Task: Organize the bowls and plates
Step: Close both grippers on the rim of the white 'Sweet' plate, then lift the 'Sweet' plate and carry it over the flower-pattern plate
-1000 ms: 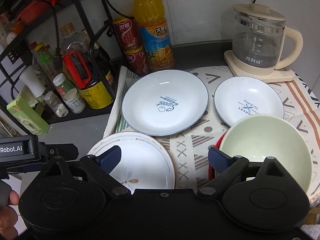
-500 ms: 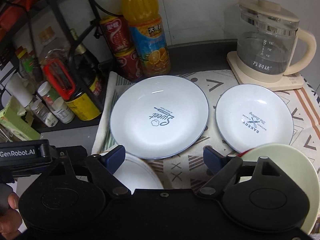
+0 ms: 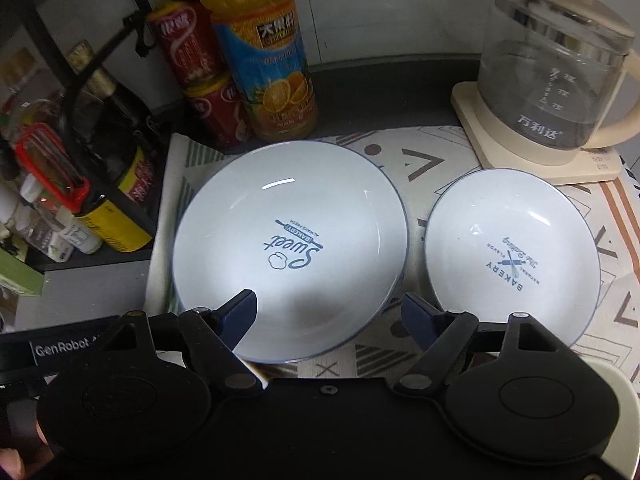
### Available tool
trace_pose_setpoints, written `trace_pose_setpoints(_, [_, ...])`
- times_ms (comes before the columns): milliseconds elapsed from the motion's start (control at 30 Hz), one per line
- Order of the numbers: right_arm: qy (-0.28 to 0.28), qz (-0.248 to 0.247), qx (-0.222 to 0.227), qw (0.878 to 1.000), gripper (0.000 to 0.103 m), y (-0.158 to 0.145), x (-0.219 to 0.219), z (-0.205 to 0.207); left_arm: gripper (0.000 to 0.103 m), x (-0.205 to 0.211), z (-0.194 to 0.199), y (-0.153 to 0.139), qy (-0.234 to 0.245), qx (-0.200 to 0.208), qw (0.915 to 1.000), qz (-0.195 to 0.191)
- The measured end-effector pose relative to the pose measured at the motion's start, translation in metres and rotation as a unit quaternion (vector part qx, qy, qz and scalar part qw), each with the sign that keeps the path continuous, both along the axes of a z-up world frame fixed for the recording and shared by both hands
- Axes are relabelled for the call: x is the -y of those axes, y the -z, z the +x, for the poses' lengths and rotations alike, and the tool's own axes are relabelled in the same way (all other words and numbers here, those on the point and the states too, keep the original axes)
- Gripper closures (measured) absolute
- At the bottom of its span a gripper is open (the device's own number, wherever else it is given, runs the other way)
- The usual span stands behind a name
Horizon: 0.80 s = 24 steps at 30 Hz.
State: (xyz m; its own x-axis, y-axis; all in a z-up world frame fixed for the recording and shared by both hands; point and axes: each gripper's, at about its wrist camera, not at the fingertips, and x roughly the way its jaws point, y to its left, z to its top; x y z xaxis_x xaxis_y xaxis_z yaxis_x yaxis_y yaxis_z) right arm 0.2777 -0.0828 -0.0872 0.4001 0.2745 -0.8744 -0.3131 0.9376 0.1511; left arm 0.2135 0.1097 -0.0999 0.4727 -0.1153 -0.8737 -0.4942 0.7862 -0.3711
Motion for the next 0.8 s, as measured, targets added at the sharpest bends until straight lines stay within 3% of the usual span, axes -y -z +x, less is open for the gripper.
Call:
trace_pose_setpoints(400, [0.017,-0.021,-0.051,0.998,0.024,0.038,-0.009,0.024,0.06,-0.003,0.023,0.025,-0.002,-0.007,1.0,0.007])
trace_pose_setpoints(800, [0.05,0.0,-0.086,0.995,0.046,0.068,-0.002,0.041,0.081,0.001,0.04,0.049,-0.002,-0.013,0.9998,-0.015])
